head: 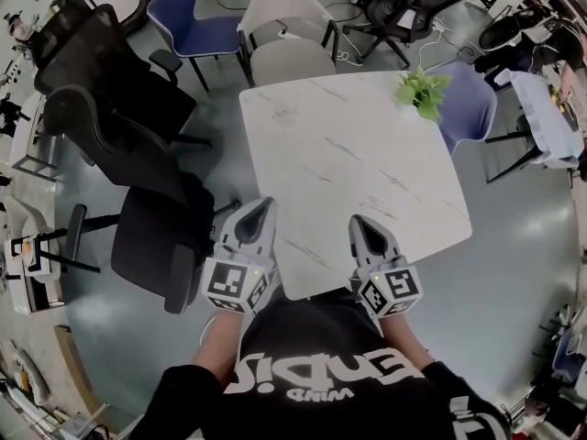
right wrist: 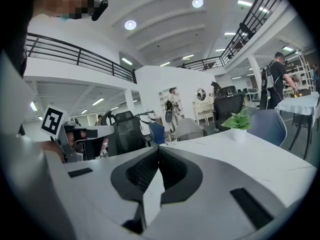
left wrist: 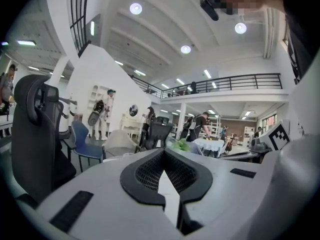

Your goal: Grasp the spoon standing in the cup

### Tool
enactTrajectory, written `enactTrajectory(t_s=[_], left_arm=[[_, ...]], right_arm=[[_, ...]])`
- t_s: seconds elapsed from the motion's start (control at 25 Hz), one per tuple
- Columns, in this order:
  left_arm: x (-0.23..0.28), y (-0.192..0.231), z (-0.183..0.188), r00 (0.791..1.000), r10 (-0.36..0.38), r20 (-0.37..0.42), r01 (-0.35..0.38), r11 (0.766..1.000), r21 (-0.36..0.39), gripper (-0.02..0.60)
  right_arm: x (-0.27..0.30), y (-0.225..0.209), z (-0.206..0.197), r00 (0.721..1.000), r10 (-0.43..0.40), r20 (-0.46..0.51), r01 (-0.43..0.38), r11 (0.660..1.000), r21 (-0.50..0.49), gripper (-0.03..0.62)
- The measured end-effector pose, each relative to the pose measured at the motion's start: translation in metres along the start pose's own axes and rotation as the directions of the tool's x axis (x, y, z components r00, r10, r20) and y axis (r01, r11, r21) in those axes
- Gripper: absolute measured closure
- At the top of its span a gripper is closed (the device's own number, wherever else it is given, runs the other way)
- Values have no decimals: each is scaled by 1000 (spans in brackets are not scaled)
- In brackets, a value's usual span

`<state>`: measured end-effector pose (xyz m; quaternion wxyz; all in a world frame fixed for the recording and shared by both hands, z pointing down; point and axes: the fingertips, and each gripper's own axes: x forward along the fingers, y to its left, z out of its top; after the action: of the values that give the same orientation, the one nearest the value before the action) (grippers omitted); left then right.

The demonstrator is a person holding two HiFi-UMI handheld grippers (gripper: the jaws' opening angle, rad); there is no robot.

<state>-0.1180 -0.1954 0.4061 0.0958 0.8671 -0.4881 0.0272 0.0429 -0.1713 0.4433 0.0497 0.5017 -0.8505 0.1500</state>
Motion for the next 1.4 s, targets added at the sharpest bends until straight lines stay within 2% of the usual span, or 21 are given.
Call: enactTrajectory(t_s=[0.4,0.72,0.84,0.96,1.4], left_arm=[[20,5,1,999,41,-3,-41,999,13,568],[32,-2,2,1000,25,9,-25,999,38,562],[38,-4,2,1000,18,9,-19,999,47,455],[40,1,5,999,34,14,-35,998,61,404],[54,11,2,999,38,-2,-37,996,77,400]], right_arm=[[21,-18,12,999,28,21,-28,1000,-4,582],[24,-28,9,999,29,12,-29,1000,2,582],[25,-32,8,999,32,6,-32,999,4,582],[28,-31,8,999,42,4,-42,999,4,582],[31,-31,13,998,54,9,-54,999,0,582]])
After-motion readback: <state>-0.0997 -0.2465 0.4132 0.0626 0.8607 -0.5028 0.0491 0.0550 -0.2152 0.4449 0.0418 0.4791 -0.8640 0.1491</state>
